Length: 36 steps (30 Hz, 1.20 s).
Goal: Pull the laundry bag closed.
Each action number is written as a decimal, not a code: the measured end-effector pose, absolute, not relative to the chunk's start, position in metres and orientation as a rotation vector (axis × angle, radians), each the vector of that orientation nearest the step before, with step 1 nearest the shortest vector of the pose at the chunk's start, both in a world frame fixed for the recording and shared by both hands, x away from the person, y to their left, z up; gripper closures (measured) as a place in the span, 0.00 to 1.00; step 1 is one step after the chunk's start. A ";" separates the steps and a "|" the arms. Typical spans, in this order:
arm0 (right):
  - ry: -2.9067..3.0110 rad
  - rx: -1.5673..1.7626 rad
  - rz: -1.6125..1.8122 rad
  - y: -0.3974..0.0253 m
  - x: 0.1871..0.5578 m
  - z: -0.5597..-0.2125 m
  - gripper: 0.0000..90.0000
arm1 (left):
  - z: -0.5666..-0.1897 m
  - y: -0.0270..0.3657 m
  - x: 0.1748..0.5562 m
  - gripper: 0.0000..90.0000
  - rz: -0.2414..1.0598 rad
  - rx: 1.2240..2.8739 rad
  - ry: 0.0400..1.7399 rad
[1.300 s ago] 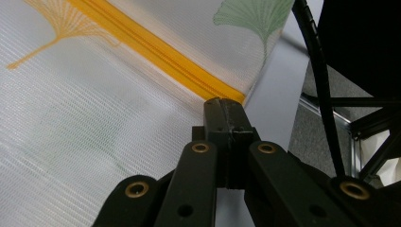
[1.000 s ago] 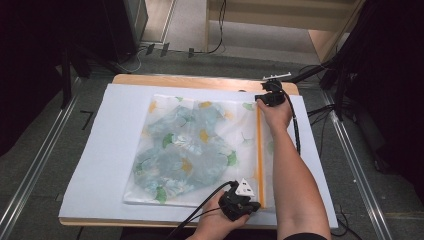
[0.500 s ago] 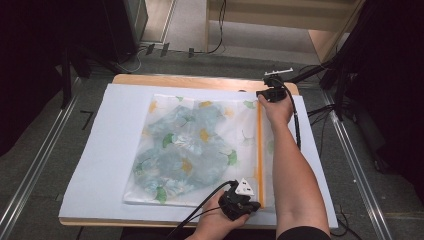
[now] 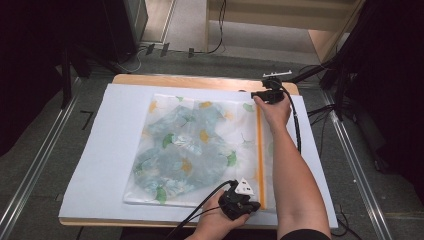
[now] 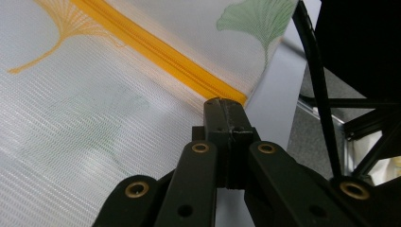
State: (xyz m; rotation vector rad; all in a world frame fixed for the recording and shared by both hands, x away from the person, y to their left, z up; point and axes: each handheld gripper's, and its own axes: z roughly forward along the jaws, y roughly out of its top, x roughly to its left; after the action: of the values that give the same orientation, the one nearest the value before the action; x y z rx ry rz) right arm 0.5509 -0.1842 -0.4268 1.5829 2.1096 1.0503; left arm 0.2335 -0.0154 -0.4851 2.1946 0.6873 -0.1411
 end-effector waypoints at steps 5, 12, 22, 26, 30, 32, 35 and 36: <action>2.086 1.631 1.006 -0.189 0.537 -0.433 0.16 | -0.485 -0.016 0.233 1.00 -0.132 2.192 0.686; 2.128 1.568 1.011 -0.193 0.511 -0.434 0.14 | -0.485 -0.016 0.234 1.00 -0.154 2.187 0.697; 2.159 1.529 1.014 -0.202 0.477 -0.438 0.11 | -0.485 -0.015 0.234 1.00 -0.149 2.190 0.687; 2.123 1.524 1.073 -0.206 0.461 -0.436 0.11 | -0.485 -0.015 0.234 1.00 -0.138 2.193 0.681; 2.095 1.494 1.111 -0.208 0.444 -0.435 0.13 | -0.485 -0.015 0.234 1.00 -0.144 2.187 0.685; 2.088 1.496 1.138 -0.211 0.437 -0.436 0.13 | -0.485 -0.015 0.234 1.00 -0.145 2.186 0.686; 2.056 1.492 1.198 -0.218 0.421 -0.436 0.14 | -0.485 -0.013 0.236 1.00 -0.175 2.181 0.692; 2.056 1.492 1.198 -0.218 0.421 -0.436 0.14 | -0.485 -0.012 0.237 1.00 -0.185 2.177 0.693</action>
State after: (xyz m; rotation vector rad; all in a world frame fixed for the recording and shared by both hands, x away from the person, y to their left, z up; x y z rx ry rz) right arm 0.4206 -0.2177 -0.4355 1.4917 2.0556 1.1984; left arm 0.2374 -0.0122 -0.4850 2.1767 0.6927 -0.1854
